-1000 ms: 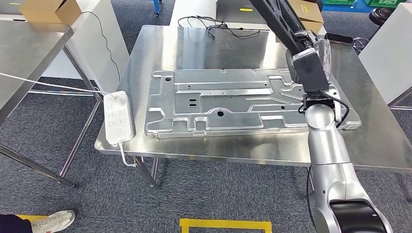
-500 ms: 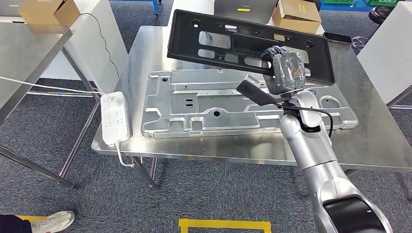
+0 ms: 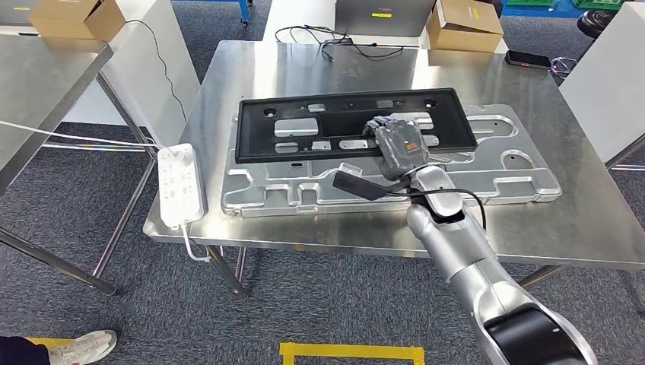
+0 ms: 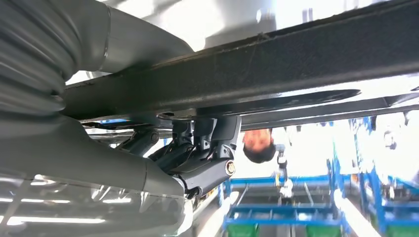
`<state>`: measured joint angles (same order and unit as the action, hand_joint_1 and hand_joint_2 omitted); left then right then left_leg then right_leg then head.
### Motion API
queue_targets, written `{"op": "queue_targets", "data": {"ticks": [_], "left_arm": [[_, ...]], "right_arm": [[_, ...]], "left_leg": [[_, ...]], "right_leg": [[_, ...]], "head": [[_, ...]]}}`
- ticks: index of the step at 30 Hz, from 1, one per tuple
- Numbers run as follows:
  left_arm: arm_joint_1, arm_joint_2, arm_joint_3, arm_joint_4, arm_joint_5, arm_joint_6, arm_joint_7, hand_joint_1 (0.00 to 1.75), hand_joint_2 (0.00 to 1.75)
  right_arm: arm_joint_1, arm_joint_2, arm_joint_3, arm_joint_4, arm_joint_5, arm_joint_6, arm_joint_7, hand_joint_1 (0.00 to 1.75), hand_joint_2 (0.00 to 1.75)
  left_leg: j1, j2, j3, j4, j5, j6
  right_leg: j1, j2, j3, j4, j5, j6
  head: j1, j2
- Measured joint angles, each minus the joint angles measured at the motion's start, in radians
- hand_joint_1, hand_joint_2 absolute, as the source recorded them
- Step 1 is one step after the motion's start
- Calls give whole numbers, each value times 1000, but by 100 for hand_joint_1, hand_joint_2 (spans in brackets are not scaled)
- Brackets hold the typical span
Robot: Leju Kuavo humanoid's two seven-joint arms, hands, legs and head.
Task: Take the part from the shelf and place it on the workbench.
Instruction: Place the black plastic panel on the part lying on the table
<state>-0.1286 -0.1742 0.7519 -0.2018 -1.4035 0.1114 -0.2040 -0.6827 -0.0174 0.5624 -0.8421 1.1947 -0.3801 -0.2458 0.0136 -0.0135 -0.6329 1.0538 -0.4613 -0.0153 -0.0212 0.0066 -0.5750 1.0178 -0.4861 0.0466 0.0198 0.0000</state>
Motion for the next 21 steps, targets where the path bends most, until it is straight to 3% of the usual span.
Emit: {"op": "queue_targets", "data": {"ticks": [14,18,20,21], "left_arm": [[0,-1,-20,0,-8,6,-11,0,175],[0,-1,-23,0,-12,11,-13,0,175],[1,-1,-25,0,-14,12,-14,0,175],[1,-1,-25,0,-15,12,-15,0,131]], "right_arm": [[18,53,43,130,0,-29,3,175,175],[20,58,48,146,-3,-34,1,0,0],[20,59,49,152,-4,-37,1,0,0],[20,60,49,154,-5,-38,1,0,0]], "left_leg": [[0,0,0,0,0,0],[0,0,0,0,0,0],[0,0,0,0,0,0],[0,0,0,0,0,0]], "right_leg": [[0,0,0,0,0,0],[0,0,0,0,0,0],[0,0,0,0,0,0],[0,0,0,0,0,0]], "head": [[0,0],[0,0],[0,0],[0,0]]}}
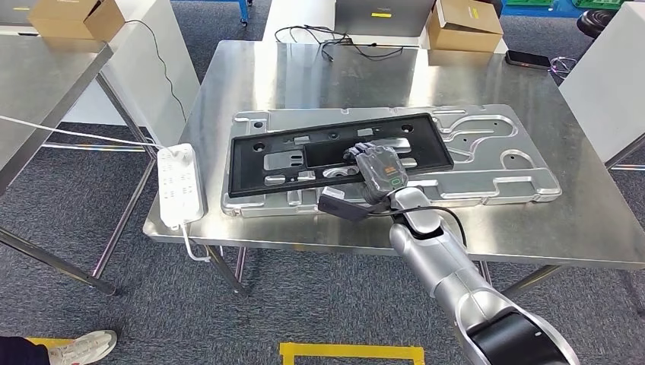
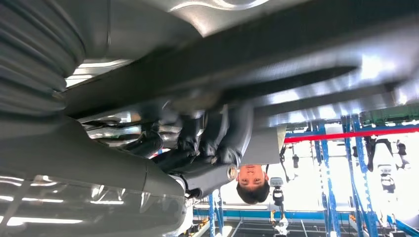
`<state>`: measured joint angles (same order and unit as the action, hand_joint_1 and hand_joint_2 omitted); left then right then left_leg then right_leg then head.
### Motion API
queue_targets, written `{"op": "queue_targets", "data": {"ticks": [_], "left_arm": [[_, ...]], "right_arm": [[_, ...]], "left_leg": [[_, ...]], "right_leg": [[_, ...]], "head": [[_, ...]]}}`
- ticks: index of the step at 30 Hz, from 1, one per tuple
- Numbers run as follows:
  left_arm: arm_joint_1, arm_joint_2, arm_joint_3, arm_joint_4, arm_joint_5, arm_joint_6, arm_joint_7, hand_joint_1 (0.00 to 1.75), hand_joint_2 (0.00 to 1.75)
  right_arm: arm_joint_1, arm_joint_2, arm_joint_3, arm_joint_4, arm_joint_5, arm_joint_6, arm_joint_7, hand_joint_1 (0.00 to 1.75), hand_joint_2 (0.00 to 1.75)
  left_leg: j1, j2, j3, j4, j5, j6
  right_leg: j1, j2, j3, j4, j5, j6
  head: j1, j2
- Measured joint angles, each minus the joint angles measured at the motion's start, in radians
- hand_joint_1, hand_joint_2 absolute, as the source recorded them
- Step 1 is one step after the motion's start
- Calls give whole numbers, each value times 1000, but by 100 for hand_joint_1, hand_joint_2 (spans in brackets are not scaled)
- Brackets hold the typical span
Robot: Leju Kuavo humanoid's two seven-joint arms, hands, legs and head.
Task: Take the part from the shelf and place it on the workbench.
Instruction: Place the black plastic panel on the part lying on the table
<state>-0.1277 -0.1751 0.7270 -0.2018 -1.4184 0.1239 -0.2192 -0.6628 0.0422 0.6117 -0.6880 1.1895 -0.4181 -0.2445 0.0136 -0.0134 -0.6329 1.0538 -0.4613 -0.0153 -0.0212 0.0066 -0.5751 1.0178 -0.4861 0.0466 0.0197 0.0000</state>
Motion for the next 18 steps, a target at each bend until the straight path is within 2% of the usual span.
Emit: {"op": "queue_targets", "data": {"ticks": [3,18], "left_arm": [[1,0,0,0,0,1,-5,0,0],[2,0,0,0,5,-7,-14,0,0]], "right_arm": [[2,1,0,5,-2,-1,0,0,0],[8,1,1,16,-9,12,8,0,0]], "left_leg": [[0,0,0,0,0,0],[0,0,0,0,0,0]], "right_leg": [[0,0,0,0,0,0],[0,0,0,0,0,0]], "head": [[0,0],[0,0]]}}
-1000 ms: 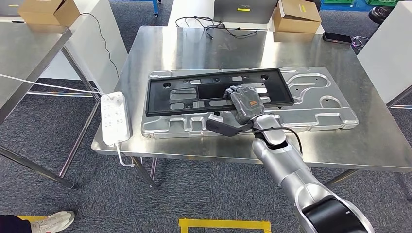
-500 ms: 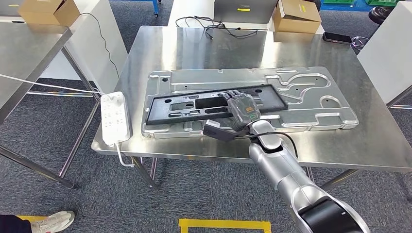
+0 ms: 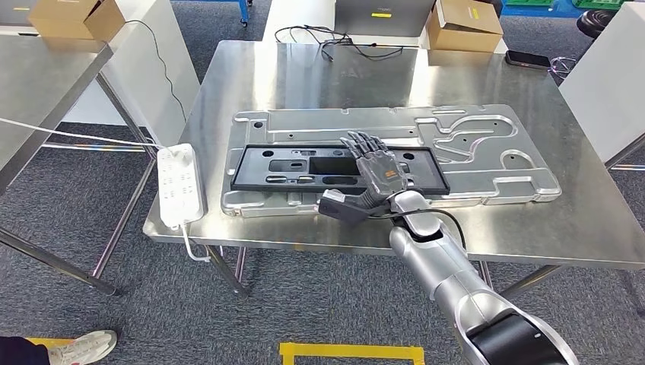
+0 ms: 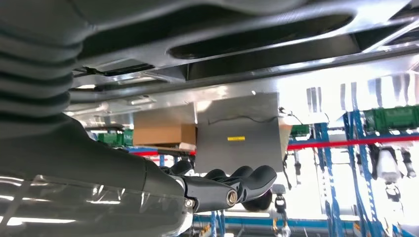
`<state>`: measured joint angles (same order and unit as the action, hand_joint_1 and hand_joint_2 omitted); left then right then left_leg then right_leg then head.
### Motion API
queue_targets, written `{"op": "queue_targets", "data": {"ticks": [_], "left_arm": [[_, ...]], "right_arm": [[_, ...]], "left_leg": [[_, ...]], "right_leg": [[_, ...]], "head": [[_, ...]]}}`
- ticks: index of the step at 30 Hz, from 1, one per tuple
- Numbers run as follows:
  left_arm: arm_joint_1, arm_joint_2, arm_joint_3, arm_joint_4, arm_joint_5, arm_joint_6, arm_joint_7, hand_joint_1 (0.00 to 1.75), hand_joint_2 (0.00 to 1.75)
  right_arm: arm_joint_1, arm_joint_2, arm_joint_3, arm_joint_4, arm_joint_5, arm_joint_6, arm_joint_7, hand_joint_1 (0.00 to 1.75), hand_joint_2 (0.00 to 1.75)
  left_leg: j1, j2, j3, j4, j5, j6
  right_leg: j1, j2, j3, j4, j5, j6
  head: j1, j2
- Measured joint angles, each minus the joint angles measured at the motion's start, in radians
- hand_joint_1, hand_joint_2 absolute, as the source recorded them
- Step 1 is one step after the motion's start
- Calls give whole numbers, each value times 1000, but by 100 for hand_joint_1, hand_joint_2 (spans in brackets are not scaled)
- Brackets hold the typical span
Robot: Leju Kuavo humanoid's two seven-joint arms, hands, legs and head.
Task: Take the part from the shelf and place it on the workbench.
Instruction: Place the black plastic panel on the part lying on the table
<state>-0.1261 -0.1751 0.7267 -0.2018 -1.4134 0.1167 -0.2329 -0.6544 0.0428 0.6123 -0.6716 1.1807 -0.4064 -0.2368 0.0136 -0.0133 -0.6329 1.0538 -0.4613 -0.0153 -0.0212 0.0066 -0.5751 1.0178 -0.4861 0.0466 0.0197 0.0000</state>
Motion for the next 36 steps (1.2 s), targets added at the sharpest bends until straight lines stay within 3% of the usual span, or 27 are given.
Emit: {"op": "queue_targets", "data": {"ticks": [7,14,21,29,33,36], "left_arm": [[3,0,1,0,16,-1,2,0,0],[16,0,5,0,39,5,-2,0,0],[22,0,11,0,48,8,-8,0,0],[23,0,17,0,58,17,-13,0,0],[26,0,23,0,65,28,-15,0,175],[30,0,31,0,73,38,-15,0,175]], "right_arm": [[0,-10,-5,-36,-61,96,12,0,0],[-3,-85,-44,-203,-162,216,41,0,0],[34,-159,-139,-452,-270,195,18,0,0],[128,-202,-261,-768,-385,161,-31,0,0],[173,-220,-318,-908,-429,128,-57,0,0],[217,-226,-353,-1010,-470,107,-88,0,0]], "left_leg": [[0,0,0,0,0,0],[-1,0,0,0,0,0],[-1,0,0,0,0,0],[-1,0,0,0,0,0],[-1,0,0,0,0,0],[-1,0,0,0,0,0]], "right_leg": [[0,0,0,0,0,0],[-1,0,0,0,0,0],[-1,0,0,0,0,0],[-1,0,0,0,0,0],[-1,0,0,0,0,0],[-1,0,0,0,0,0]], "head": [[0,0],[0,0],[0,0],[-1,0],[0,0],[0,0]]}}
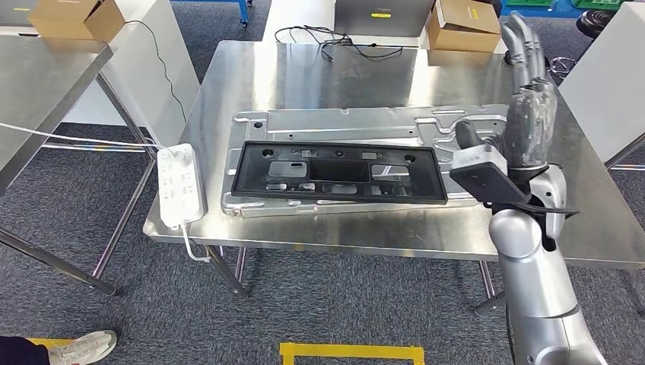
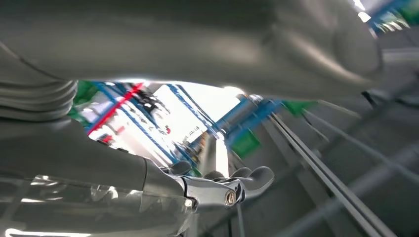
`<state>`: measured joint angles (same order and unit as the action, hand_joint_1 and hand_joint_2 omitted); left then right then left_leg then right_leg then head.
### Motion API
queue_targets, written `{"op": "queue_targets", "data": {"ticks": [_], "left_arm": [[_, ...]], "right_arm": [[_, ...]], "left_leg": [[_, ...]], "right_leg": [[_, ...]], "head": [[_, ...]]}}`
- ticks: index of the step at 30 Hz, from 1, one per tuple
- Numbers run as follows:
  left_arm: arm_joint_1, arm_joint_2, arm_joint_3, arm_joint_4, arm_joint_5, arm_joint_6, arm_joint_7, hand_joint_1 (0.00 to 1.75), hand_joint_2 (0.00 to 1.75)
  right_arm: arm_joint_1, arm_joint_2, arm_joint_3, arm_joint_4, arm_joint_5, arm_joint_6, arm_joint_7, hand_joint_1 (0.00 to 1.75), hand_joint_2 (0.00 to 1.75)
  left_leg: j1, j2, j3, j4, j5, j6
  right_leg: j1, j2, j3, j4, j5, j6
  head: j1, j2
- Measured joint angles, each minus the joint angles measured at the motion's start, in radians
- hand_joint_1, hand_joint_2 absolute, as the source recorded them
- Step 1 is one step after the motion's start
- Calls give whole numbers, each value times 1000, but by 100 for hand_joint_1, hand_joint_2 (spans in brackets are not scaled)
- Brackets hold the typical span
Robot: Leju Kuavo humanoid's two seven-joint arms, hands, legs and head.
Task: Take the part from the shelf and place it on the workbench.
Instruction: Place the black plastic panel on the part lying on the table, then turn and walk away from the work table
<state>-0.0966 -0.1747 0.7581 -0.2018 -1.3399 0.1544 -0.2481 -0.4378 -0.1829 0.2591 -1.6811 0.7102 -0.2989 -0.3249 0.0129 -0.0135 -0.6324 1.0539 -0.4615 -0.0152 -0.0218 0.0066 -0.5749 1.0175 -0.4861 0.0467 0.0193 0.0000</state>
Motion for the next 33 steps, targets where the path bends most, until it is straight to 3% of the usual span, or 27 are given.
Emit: {"op": "queue_targets", "data": {"ticks": [4,14,33], "left_arm": [[8,0,10,0,17,13,-1,0,0],[13,0,30,0,30,33,-14,0,0],[12,0,54,0,48,23,-3,0,0]], "right_arm": [[82,-2,-21,-128,-38,-16,-41,0,0],[266,18,-18,-288,-41,-88,-116,0,0],[301,45,-13,-311,-69,-101,-139,0,0]], "left_leg": [[0,0,0,0,0,0],[0,0,0,0,0,0],[0,0,1,0,0,0]], "right_leg": [[0,0,0,0,0,0],[0,0,1,0,-1,0],[0,0,1,0,-1,0]], "head": [[-1,0],[-1,0],[-1,0]]}}
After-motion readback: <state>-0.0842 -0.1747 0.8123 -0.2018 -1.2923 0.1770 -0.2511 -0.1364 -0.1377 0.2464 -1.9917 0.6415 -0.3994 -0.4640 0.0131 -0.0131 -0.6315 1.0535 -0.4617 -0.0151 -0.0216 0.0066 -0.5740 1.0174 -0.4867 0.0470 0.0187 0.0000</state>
